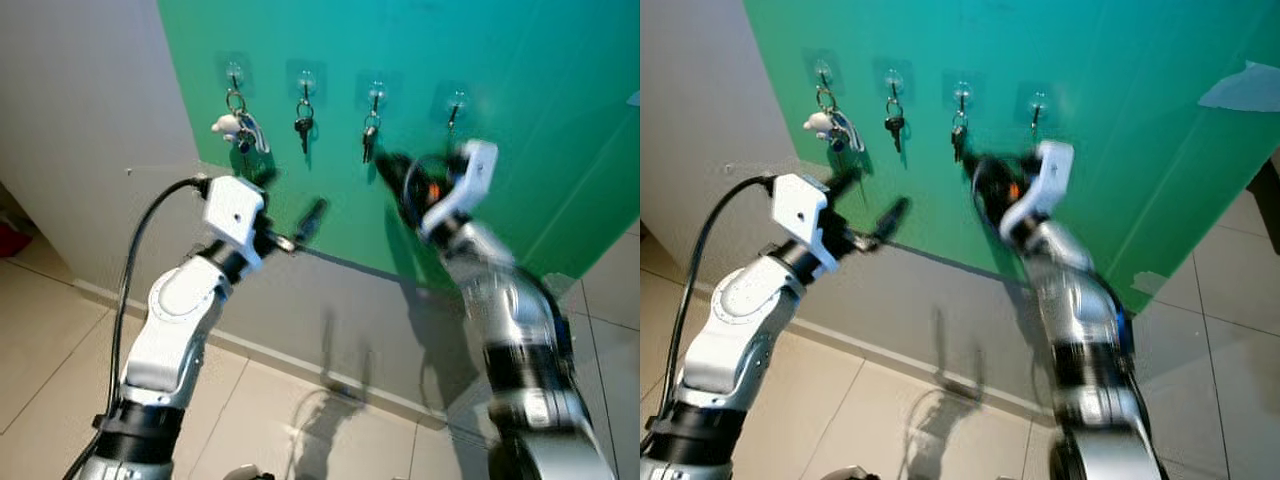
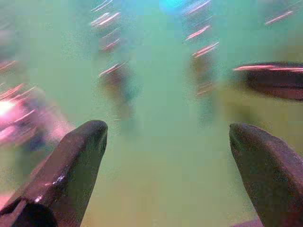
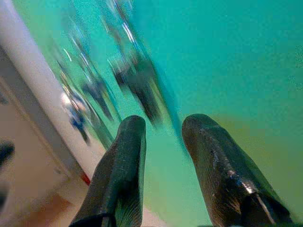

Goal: Hang keys on a hook

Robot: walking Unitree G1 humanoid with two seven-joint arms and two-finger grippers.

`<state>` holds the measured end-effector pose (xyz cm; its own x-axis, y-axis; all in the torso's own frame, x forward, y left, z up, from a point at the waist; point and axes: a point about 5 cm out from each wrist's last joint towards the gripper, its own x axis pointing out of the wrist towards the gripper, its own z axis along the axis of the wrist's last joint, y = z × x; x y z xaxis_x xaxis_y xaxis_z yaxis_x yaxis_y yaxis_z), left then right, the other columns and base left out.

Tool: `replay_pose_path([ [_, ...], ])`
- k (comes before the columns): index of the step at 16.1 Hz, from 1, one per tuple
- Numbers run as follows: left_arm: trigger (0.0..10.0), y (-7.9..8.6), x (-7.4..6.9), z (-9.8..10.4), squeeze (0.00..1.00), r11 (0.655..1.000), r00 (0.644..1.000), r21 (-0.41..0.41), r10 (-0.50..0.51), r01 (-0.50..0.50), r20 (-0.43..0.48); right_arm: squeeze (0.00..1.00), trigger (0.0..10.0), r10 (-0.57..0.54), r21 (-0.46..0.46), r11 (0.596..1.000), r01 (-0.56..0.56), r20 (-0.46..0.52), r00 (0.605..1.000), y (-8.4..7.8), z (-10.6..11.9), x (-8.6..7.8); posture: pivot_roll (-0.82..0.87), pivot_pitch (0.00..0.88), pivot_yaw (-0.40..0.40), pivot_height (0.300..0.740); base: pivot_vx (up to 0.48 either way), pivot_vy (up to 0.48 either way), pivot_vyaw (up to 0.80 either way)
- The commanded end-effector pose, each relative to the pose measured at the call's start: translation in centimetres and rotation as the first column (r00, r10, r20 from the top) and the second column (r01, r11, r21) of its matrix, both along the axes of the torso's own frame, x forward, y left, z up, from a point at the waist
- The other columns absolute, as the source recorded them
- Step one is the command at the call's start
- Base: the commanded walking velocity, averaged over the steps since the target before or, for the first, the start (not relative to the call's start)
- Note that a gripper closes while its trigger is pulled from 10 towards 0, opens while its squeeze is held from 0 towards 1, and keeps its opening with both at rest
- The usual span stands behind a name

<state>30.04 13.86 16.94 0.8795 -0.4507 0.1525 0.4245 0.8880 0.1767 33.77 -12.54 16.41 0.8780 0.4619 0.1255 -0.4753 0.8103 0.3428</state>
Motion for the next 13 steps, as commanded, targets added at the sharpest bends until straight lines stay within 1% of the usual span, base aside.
replay_pose_path([
  [1, 10.0, 0.8, 0.2, -0.8, 0.0, 0.997, 0.996, 0.011, 0.081, -0.081, -0.021, 0.0, 10.0, -0.025, -0.062, 0.998, 0.026, 0.02, 0.999, -0.4, 0.1, -0.4, -0.06, 0.0, 0.02, 0.74, 0.0, 0.0, 0.0],
  [3, 10.0, 1.4, -0.1, -1.8, 0.0, 0.993, 0.992, 0.023, 0.117, -0.116, -0.053, 0.0, 10.0, -0.061, -0.084, 0.995, 0.061, -0.002, 0.998, -1.1, -1.0, -1.5, -0.06, 0.0, 0.01, 0.74, 0.0, 0.0, 0.0],
  [4, 10.0, 1.5, -0.6, -2.6, 0.0, 0.992, 0.99, 0.035, 0.121, -0.119, -0.074, 0.0, 10.0, -0.104, -0.127, 0.987, 0.099, -0.036, 0.994, -1.7, -2.5, -2.8, -0.06, 0.0, 0.004, 0.74, 0.0, 0.435, 0.0],
  [7, 10.0, 1.4, -0.8, -3.1, 0.0, 0.99, 0.987, 0.039, 0.139, -0.136, -0.084, 0.0, 10.0, -0.172, -0.182, 0.971, 0.157, -0.069, 0.983, -2.0, -3.8, -3.2, -0.06, 0.0, 0.002, 0.74, 0.0, 0.472, 0.0],
  [8, 10.0, 1.4, -0.7, -3.3, 0.0, 0.988, 0.985, 0.044, 0.153, -0.15, -0.075, 0.0, 10.0, -0.248, -0.229, 0.947, 0.226, -0.069, 0.966, -2.2, -4.3, -3.4, -0.06, 0.0, 0.0, 0.74, 0.0, 0.48, 0.0],
  [10, 10.0, 1.4, -0.7, -3.4, 0.0, 0.986, 0.984, 0.055, 0.164, -0.16, -0.073, 0.0, 10.0, -0.309, -0.319, 0.906, 0.278, -0.05, 0.95, -2.5, -5.3, -3.9, -0.06, 0.0, 0.0, 0.74, 0.0, 0.48, 0.0],
  [11, 10.0, 1.3, -0.7, -3.6, 0.0, 0.985, 0.984, 0.067, 0.163, -0.158, -0.077, 0.0, 10.0, -0.343, -0.361, 0.882, 0.301, -0.057, 0.938, -2.8, -6.3, -4.4, -0.06, 0.0, -0.002, 0.74, 0.0, 0.48, 0.0],
  [13, 10.0, 1.2, -0.8, -3.8, 0.0, 0.985, 0.984, 0.084, 0.158, -0.151, -0.078, 0.0, 10.0, -0.383, -0.389, 0.861, 0.327, -0.074, 0.921, -3.1, -7.2, -5.0, -0.06, 0.0, -0.003, 0.74, 0.0, 0.48, 0.0],
])
